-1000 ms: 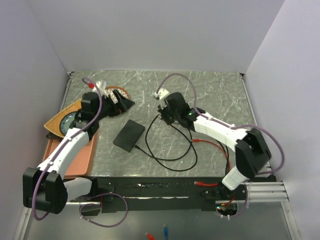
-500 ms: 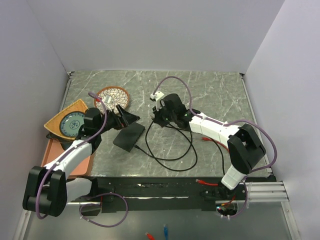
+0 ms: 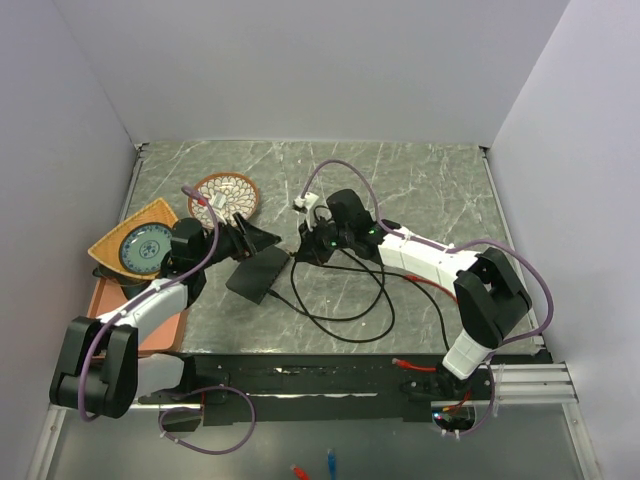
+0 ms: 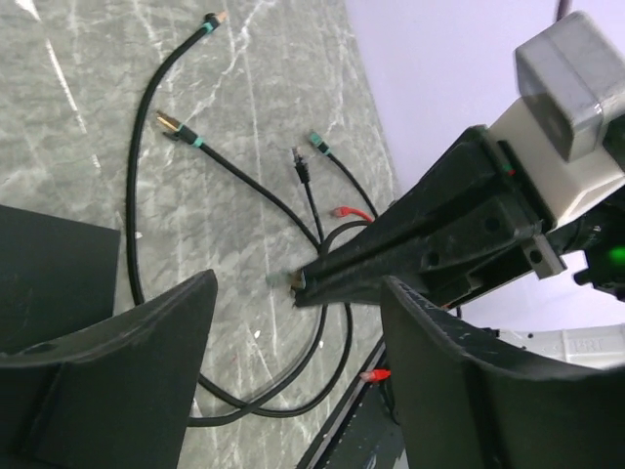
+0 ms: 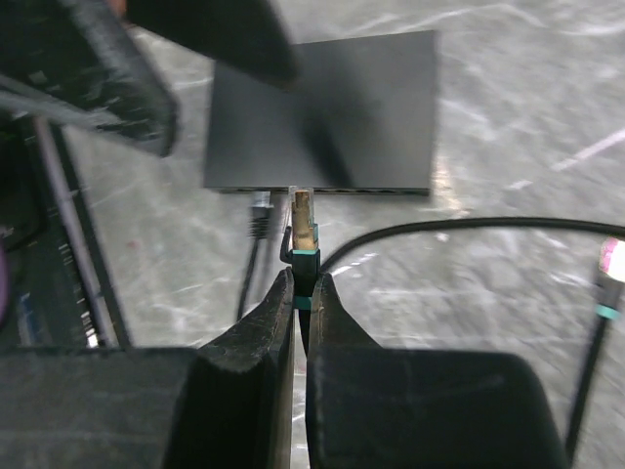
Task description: Insert the plug into the switch port
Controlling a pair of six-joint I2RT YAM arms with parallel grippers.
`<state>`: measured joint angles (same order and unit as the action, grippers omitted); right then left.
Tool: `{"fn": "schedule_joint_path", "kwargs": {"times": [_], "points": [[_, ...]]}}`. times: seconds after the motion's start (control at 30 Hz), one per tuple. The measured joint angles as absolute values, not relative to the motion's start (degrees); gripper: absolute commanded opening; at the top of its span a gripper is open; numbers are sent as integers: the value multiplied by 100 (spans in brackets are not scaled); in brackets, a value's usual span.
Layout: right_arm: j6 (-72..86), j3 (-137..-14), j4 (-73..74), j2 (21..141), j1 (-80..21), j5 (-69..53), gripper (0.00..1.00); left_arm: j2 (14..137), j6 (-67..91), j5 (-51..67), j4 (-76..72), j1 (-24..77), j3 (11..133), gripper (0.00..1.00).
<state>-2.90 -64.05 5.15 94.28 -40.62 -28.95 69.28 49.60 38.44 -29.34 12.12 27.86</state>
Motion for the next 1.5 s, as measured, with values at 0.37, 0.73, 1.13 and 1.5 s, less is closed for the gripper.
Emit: {"fn": "schedule_joint_path", "kwargs": {"times": [0.37,0.73,1.13,1.5], "points": [[-305,-6405,502,9428,-4021,-3909,0,6925,5043,4045,-3356,1282,2668,66],[-165,-6403,279,9419,-3754,-4764,0,6624,4928,4077,-3664,1796,2541,59],[60,-6331,193,9203,-3535,-5404,0,6595,4744,4021,-3688,2036,2541,35],[108,-6287,134,9150,-3518,-5518,13,6626,4768,4018,-3750,2156,2543,1]]}}
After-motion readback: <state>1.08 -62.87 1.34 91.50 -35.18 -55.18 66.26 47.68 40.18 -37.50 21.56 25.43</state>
